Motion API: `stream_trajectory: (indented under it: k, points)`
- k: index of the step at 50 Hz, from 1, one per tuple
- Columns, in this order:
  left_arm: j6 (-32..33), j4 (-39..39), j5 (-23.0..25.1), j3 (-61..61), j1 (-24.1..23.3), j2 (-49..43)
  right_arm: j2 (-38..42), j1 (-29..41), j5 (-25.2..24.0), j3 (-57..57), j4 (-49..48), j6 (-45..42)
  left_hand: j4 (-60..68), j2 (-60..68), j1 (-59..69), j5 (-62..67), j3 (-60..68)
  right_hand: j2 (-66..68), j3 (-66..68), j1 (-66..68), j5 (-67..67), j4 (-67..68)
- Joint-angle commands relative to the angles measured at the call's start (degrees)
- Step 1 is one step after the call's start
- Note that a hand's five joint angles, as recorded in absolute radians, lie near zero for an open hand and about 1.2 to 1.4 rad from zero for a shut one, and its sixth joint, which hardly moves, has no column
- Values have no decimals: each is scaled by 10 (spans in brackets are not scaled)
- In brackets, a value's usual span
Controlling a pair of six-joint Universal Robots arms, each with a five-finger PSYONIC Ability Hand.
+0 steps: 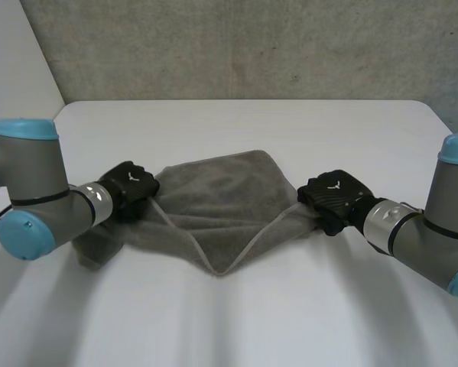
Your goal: Fold the towel.
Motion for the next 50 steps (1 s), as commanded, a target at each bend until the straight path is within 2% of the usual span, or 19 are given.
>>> stream_trajectory:
  k: [1, 4, 6, 14, 23, 28, 30, 31, 32, 33, 39, 42, 46, 47, 49, 50]
  points:
    - [-7, 3, -5, -39, 0, 67, -32, -15, -2, 22, 2, 1, -5, -4, 14, 0, 4, 57, 54, 50, 43, 38]
    - [-12, 5, -4, -68, -1, 107, -60, -21, -9, 28, 5, 2, -52, -52, -34, -47, -43, 57, 54, 50, 43, 38]
    - [-17, 11, -2, -95, 1, 141, -85, -28, -21, 33, 8, 5, -156, -155, -137, -150, -147, 57, 54, 50, 43, 38]
    - [-19, 13, 1, -153, 7, 156, -97, -30, -41, 52, 7, 45, -164, -164, -146, -159, -155, 57, 54, 50, 43, 38]
    - [-19, 33, 2, -183, 21, 135, -96, -30, -43, 70, 6, 42, -156, -156, -138, -151, -147, 57, 54, 50, 43, 38]
    - [-19, 52, 1, -185, 29, 114, -96, -30, -43, 76, 6, 39, -77, -77, -59, -72, -68, 57, 54, 50, 43, 38]
    - [-19, 56, 0, -184, 35, 110, -96, -35, -43, 82, 6, 39, 92, 92, 110, 97, 101, 57, 54, 50, 43, 38]
    - [-19, 56, 0, -184, 35, 110, -96, -35, -43, 82, 6, 39, 93, 93, 111, 98, 102, 57, 54, 50, 43, 38]
    - [-19, 56, 0, -183, 36, 109, -96, -36, -44, 86, 6, 39, 203, 203, 221, 208, 212, 57, 54, 50, 43, 38]
    - [-19, 56, 0, -183, 38, 110, -97, -36, -44, 88, 7, 39, 232, 232, 250, 237, 241, 57, 54, 50, 43, 38]
    - [-19, 55, -2, -186, 40, 121, -105, -36, -40, 91, 15, 40, 232, 232, 250, 237, 241, 57, 54, 50, 43, 38]
    - [-16, 55, -5, -184, 39, 133, -112, -35, -45, 74, 57, 39, 232, 232, 250, 237, 241, 57, 54, 50, 43, 38]
    - [-21, 92, -1, -141, 36, 144, -94, -28, -56, -20, 125, 32, 232, 232, 250, 237, 241, 57, 54, 50, 43, 38]
    - [-21, 92, -1, -140, 36, 144, -94, -28, -56, -20, 125, 32, 232, 232, 250, 237, 241, 57, 54, 50, 43, 38]
    - [-34, 155, -7, -72, 29, 131, -37, -23, -54, -118, 117, 30, 232, 232, 250, 237, 241, 57, 54, 50, 43, 38]
    - [-34, 156, -7, -72, 29, 131, -37, -23, -54, -119, 117, 30, 232, 232, 250, 237, 241, 57, 54, 50, 43, 38]
